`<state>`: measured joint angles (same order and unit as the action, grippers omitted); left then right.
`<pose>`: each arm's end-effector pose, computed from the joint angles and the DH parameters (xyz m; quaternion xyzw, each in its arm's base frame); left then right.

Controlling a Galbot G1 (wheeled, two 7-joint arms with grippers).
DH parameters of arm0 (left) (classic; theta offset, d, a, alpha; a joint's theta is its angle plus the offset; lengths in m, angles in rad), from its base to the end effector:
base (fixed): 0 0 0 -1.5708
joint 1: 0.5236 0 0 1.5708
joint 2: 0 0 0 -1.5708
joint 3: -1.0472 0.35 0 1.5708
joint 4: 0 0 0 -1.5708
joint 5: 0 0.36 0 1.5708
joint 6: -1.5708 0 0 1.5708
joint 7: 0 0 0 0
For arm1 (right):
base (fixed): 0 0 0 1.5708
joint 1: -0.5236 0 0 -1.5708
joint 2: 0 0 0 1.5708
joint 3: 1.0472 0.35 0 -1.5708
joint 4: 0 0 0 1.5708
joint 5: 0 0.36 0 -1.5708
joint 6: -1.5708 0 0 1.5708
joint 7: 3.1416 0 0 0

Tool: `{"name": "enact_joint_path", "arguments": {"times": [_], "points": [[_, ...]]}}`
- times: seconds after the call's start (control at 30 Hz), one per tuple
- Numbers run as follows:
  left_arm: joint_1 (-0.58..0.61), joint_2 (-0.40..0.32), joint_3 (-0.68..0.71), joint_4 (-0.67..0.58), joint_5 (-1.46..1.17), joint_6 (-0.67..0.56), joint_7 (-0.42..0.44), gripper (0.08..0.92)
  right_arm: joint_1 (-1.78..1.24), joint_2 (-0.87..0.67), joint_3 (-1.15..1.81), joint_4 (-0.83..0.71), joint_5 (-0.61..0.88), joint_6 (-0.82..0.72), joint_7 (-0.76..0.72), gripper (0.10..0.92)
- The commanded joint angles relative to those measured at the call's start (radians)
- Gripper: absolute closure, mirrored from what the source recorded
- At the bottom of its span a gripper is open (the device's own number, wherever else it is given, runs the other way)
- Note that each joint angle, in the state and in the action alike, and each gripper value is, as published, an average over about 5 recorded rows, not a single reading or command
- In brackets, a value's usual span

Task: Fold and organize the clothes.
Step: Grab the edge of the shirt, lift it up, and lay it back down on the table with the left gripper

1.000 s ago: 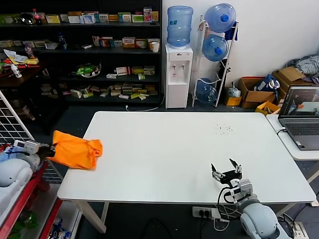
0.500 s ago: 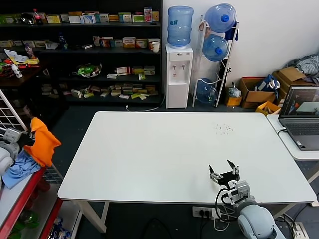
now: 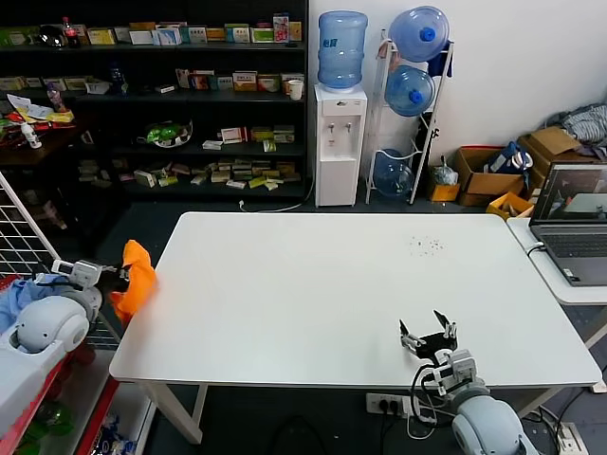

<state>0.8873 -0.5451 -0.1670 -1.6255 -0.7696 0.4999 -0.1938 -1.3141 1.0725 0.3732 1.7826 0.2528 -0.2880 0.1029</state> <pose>0.3769 0.2174 -0.2214 0.0062 -0.9455 -0.1838 0.2687 0.2655 -0.0848 -0.3485 0.0571 -0.9710 0.1249 0.1957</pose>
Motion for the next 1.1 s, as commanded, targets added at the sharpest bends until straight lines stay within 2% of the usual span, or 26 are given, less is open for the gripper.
{"name": "enact_joint_path", "arguments": {"times": [0.03, 0.17, 0.37, 0.53, 0.7, 0.77, 0.93, 1.1], "points": [[0.036, -0.146, 0.016, -0.195, -0.152, 0.039, -0.149, 0.865, -0.002, 0.000, 0.004, -0.014, -0.006, 0.000, -0.001, 0.203], [0.054, -0.209, 0.025, -0.236, -0.203, 0.043, -0.201, 0.865, 0.003, -0.004, 0.006, -0.018, -0.011, -0.001, -0.002, 0.203], [0.070, -0.377, 0.057, -0.221, -0.182, 0.022, -0.237, 0.865, -0.001, -0.014, 0.015, -0.017, -0.014, 0.009, -0.011, 0.203], [0.058, -0.557, 0.091, -0.142, -0.095, -0.024, -0.246, 0.865, -0.013, -0.022, 0.025, -0.012, -0.016, 0.038, -0.033, 0.203], [0.042, -0.781, 0.121, -0.044, 0.003, -0.079, -0.250, 0.865, -0.028, -0.026, 0.037, -0.008, -0.014, 0.068, -0.049, 0.203], [0.038, -0.849, 0.137, -0.016, 0.033, -0.098, -0.249, 0.865, -0.036, -0.033, 0.044, -0.001, -0.010, 0.073, -0.055, 0.203], [0.021, -0.964, 0.164, 0.053, 0.085, -0.156, -0.254, 0.865, -0.055, -0.049, 0.063, 0.016, 0.001, 0.072, -0.058, 0.203], [0.017, -1.041, 0.178, 0.103, 0.056, -0.241, -0.266, 0.865, -0.066, -0.058, 0.075, 0.022, 0.007, 0.070, -0.056, 0.203]]}}
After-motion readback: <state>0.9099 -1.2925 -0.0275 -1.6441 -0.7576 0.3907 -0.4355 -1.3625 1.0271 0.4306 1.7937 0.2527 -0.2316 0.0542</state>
